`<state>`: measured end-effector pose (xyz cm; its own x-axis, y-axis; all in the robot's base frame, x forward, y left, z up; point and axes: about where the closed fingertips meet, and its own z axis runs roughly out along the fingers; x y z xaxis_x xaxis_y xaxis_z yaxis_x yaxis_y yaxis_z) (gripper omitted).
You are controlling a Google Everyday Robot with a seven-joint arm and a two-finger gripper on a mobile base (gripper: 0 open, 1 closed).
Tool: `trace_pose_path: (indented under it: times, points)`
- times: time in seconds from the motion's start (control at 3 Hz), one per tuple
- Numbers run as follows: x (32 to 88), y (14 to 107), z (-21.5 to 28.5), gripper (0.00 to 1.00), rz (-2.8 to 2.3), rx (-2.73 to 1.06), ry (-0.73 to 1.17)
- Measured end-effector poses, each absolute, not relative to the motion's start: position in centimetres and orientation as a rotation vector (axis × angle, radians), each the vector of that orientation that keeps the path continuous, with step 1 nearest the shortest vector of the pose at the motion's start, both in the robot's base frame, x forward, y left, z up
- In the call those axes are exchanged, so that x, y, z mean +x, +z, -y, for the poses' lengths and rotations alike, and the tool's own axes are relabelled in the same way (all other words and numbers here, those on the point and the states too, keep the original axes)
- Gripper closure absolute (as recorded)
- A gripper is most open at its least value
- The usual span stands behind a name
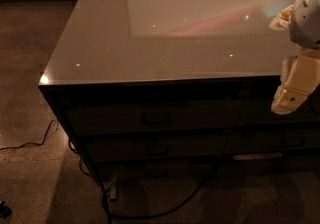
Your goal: Open top drawer
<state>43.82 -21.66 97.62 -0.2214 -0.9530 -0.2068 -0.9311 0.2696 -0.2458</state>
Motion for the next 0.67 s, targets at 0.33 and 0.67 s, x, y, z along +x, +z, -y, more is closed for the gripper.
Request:
trace_pose_path:
  times: [0.33,0.67]
  points:
    - [43.8,97.6,21.7,0.00,-2.232,-1.725,-0.099]
    - [43.6,96.3,21.5,0.00,-2.236,-1.750,-0.090]
